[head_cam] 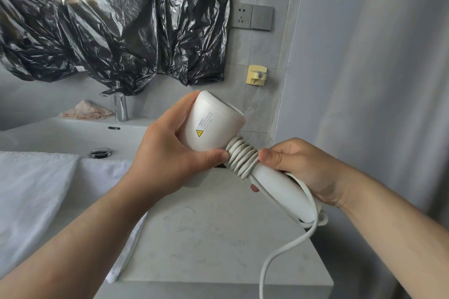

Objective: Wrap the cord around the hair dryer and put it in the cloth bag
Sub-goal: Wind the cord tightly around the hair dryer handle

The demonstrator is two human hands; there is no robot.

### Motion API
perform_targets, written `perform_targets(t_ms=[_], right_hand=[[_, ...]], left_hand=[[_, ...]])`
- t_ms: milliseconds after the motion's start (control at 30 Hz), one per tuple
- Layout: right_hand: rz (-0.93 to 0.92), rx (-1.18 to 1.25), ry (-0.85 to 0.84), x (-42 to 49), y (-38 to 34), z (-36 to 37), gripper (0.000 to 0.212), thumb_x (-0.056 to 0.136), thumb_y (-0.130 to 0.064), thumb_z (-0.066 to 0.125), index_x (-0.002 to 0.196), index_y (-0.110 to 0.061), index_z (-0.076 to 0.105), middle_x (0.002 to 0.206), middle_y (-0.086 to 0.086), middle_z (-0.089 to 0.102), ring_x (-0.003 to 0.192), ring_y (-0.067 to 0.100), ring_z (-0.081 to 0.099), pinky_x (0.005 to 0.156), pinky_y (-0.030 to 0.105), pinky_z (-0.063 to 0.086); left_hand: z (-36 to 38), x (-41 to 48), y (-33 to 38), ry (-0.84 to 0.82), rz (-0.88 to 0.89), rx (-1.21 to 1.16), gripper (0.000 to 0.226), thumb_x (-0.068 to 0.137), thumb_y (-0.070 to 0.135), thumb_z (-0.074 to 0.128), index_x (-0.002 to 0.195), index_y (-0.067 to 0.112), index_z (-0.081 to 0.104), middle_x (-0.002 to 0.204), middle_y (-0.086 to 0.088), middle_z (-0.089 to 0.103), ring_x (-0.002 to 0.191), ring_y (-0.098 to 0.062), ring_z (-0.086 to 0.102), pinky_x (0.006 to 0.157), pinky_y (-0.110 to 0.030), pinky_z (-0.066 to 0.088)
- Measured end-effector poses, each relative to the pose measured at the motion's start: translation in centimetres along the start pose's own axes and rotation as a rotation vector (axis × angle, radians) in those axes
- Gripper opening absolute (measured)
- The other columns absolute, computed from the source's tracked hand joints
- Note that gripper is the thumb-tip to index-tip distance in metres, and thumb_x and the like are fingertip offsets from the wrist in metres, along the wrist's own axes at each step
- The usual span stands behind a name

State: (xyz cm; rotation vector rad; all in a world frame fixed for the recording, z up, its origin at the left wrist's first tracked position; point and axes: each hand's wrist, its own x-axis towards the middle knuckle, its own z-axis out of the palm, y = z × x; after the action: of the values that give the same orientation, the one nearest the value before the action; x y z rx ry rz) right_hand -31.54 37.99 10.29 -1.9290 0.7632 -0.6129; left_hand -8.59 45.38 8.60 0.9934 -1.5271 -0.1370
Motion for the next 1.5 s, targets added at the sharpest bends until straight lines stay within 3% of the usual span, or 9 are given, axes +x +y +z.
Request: perform_targets(t_ms=[167,367,467,600,733,900,1067,1300,1500], right_hand=[[-0.001,0.029,0.005,0.1,0.0,0.3,0.099,0.053,-0.071,0.079,0.095,0.018,0.063,0.101,0.052,0.053,0.079,0.046,0.058,0.077,0.048,0.042],[0.007,0.04,-0.026,0.0,0.7,1.2,0.12,0.052,-0.076,0.077,0.095,0.031,0.043,0.096,0.06,0.037,0.082,0.034,0.047,0.075,0.047,0.034],[-0.006,0.012,-0.025,-0.2,0.5,1.1,0.119,0.052,-0.08,0.073,0.091,0.029,0.045,0.09,0.057,0.041,0.077,0.033,0.048,0.071,0.044,0.035],[-0.012,-0.046,-0.082,0.0,1.1,0.9,0.108,0.055,-0.08,0.071,0.08,0.022,0.046,0.072,0.036,0.053,0.066,0.029,0.047,0.061,0.038,0.038],[-0.017,-0.048,-0.202,-0.2,1.3,0.9,0.074,0.055,-0.076,0.074,0.066,-0.004,0.06,0.053,0.0,0.051,0.045,0.011,0.046,0.044,0.021,0.036],[0.022,-0.195,-0.358,-0.6,-0.1,1.5,0.033,0.077,-0.052,0.058,0.06,-0.027,0.071,0.059,-0.008,0.069,0.04,0.005,0.05,0.043,0.021,0.033],[0.145,-0.47,-0.383,-0.4,-0.8,1.5,0.061,0.073,-0.065,0.055,0.078,-0.007,0.073,0.068,0.004,0.074,0.057,0.019,0.063,0.043,0.019,0.04],[0.109,-0.753,-0.249,-0.4,-1.1,1.4,0.074,0.064,-0.079,0.04,0.06,-0.01,0.065,0.037,-0.006,0.05,0.041,0.008,0.047,0.056,0.018,0.041],[0.02,-0.55,-0.271,-0.3,0.1,1.0,0.078,0.056,-0.083,0.051,0.066,-0.007,0.07,0.064,0.012,0.069,0.058,0.012,0.063,0.064,0.023,0.052]], left_hand=[[-0.5,0.5,-0.1,-0.037,0.035,0.081,0.098,0.055,0.047,0.088,0.143,0.027,0.049,0.125,0.014,0.065,0.118,-0.001,0.058,0.099,-0.026,0.047],[-0.5,0.4,-0.5,-0.092,-0.009,0.049,0.084,0.057,0.053,0.083,0.133,0.029,0.056,0.115,0.009,0.068,0.109,-0.012,0.063,0.096,-0.036,0.052],[-0.3,0.2,-1.1,-0.159,-0.087,-0.059,0.066,0.057,0.049,0.084,0.117,0.03,0.063,0.102,-0.001,0.07,0.093,-0.021,0.067,0.084,-0.047,0.056],[-0.5,0.2,-1.9,-0.197,-0.24,-0.219,0.068,0.052,0.041,0.086,0.116,0.029,0.064,0.103,-0.003,0.071,0.089,-0.011,0.067,0.075,-0.032,0.058],[-1.0,0.3,-1.7,-0.309,-0.238,-0.265,0.053,0.059,0.035,0.083,0.106,0.016,0.068,0.093,-0.01,0.072,0.08,-0.016,0.065,0.069,-0.033,0.056],[-1.6,0.4,-1.6,-0.412,-0.194,-0.205,0.053,0.058,0.033,0.084,0.106,0.015,0.07,0.095,-0.017,0.071,0.082,-0.02,0.065,0.069,-0.035,0.054],[-1.7,0.8,-1.4,-0.496,-0.162,-0.136,0.058,0.059,0.029,0.086,0.111,0.011,0.068,0.104,-0.022,0.069,0.094,-0.041,0.066,0.081,-0.052,0.055],[-1.8,1.5,-1.3,-0.501,-0.171,-0.127,0.06,0.058,0.028,0.086,0.113,0.013,0.068,0.103,-0.017,0.072,0.09,-0.018,0.068,0.08,-0.036,0.056],[-1.5,1.1,-1.6,-0.484,-0.198,-0.205,0.06,0.059,0.027,0.085,0.113,0.006,0.067,0.103,-0.023,0.07,0.088,-0.022,0.067,0.075,-0.034,0.055]])
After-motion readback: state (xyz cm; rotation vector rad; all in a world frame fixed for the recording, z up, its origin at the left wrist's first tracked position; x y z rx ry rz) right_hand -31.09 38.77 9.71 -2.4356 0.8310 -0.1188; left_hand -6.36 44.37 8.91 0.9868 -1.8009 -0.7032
